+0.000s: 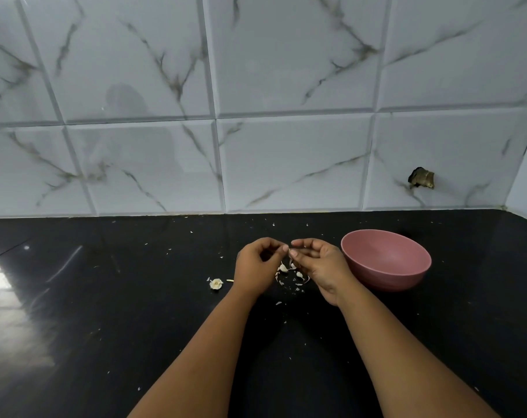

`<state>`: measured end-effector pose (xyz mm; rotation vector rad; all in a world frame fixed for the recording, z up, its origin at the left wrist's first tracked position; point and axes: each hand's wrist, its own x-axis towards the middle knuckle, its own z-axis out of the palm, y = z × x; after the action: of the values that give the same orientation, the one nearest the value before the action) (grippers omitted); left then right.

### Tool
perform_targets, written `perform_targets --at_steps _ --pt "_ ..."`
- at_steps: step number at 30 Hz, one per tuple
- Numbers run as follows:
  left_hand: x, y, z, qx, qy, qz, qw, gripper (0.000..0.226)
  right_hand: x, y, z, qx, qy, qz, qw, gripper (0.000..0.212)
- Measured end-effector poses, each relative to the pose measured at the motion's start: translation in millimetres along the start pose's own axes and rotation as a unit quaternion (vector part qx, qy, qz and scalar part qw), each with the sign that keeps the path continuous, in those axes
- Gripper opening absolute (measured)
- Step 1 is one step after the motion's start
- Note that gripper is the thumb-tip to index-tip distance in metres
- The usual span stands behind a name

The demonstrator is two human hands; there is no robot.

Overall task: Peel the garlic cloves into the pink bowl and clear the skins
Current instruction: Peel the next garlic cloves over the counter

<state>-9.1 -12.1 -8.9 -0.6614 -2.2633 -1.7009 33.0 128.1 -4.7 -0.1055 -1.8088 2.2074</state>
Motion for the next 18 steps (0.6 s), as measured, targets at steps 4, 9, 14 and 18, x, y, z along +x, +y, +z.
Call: perform_targets --at_steps 4,9,14,18 --pt "-0.2 -1.0 -0.9 -0.031 -0.013 -0.008 0.999 0.005 1.5 2.4 -0.2 -0.003 -0.005 0.004 1.000 0.012" --pt "0.2 -0.5 -1.0 -0.056 -0.022 -0.009 0.998 0.008 1.2 3.4 -0.6 0.003 -0.007 0.013 1.000 0.005" --pt "-0.2 0.1 -0.3 -0.069 -0.025 -0.014 0.997 0.013 -0.5 2.5 -0.8 0.013 0.000 0.012 1.000 0.010" --pt "-0.3 -0.2 -0.1 -0.086 -0.021 -0.021 0.996 0.014 -1.1 2.4 0.3 0.012 0.007 0.002 1.000 0.012"
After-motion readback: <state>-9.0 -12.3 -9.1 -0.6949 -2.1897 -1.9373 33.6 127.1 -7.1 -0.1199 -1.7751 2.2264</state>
